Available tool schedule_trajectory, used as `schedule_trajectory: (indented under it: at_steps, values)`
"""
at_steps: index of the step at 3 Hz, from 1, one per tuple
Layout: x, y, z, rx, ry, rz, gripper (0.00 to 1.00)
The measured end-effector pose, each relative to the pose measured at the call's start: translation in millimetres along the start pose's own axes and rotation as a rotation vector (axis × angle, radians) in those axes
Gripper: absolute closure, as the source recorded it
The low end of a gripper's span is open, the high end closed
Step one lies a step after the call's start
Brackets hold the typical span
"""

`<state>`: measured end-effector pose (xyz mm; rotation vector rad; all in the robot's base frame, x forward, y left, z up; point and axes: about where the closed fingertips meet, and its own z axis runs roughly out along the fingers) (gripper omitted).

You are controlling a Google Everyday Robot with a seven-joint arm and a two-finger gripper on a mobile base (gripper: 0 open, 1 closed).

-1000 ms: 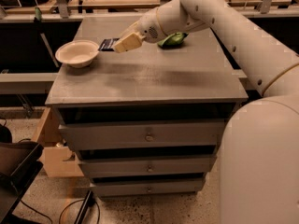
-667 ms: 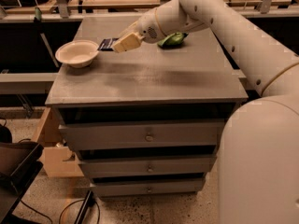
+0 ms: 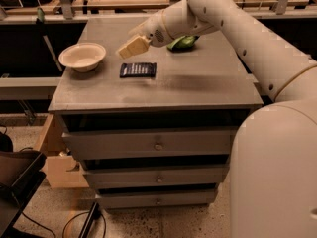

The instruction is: Move rxbar blueberry near paper bowl

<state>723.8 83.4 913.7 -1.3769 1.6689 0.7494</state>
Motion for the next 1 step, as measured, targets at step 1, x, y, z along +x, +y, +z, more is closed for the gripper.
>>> schedule_trajectory:
  at_steps: [1]
  values:
    - [0.1, 0.7, 1.9, -0.003, 0.000, 0.000, 0.00]
